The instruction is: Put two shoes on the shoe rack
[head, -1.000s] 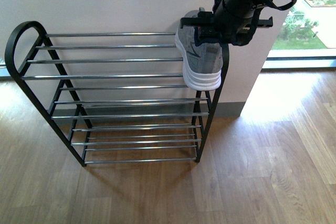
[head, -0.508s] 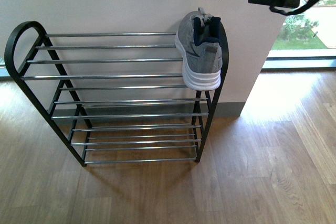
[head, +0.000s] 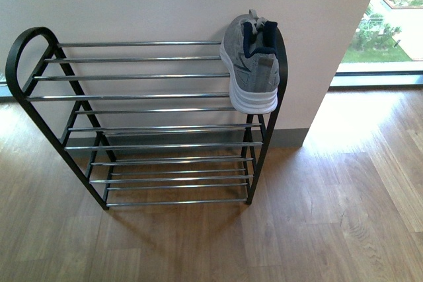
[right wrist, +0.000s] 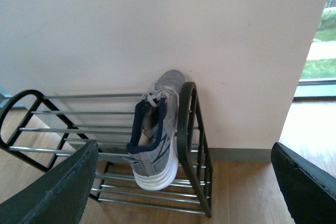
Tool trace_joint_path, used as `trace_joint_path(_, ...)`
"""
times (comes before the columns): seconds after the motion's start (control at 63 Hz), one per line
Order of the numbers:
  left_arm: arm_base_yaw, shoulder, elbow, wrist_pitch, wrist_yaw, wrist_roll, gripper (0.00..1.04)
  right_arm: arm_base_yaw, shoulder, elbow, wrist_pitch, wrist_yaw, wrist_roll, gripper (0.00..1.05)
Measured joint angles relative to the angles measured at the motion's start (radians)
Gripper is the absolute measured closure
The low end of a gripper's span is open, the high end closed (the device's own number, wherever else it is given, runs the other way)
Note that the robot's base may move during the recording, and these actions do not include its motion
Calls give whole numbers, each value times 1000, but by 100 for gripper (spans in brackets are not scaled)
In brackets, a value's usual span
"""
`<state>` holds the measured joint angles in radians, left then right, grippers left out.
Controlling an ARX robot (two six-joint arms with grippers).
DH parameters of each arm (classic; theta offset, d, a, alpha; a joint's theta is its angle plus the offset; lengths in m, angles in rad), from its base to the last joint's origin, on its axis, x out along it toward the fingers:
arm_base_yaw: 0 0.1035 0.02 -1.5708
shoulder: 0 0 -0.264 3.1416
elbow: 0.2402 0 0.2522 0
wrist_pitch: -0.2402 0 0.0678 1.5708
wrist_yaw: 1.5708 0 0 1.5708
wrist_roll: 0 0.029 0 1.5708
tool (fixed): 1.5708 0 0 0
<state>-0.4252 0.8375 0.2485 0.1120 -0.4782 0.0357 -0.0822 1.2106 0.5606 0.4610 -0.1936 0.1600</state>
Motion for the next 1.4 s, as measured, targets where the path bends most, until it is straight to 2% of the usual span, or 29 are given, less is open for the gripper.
trace_joint_path(0.111,0,0,0,0,0,0,103,-86,-72,-102,95,-19,29,9)
trace_joint_path(0.175,0,0,0,0,0,0,103,-124,-58,-134,164,2,56,9)
trace_joint_path(0.365,0,0,0,0,0,0,103,-143,-45,-150,187,13,77,9)
trace_joint_path(0.397,0,0,0,0,1,0,103,-143,-42,-159,222,-5,61,12)
trace_joint_path(0.444,0,0,0,0,1,0,103,-137,-44,-197,321,-10,-20,22)
trace_joint_path(0.508,0,0,0,0,-1,0,103,-115,-79,-251,353,3,-90,36)
trace_joint_path(0.92,0,0,0,0,0,0,103,-22,-317,-432,293,95,-156,103)
trace_joint_path(0.984,0,0,0,0,0,0,103,-9,-365,-453,267,105,-155,103)
trace_joint_path(1.047,0,0,0,0,0,0,103,45,-415,-474,235,180,-154,103)
trace_joint_path(1.126,0,0,0,0,0,0,103,75,-465,-490,203,183,-155,103)
trace_joint_path(1.396,0,0,0,0,1,0,103,78,-575,-541,155,194,-155,103)
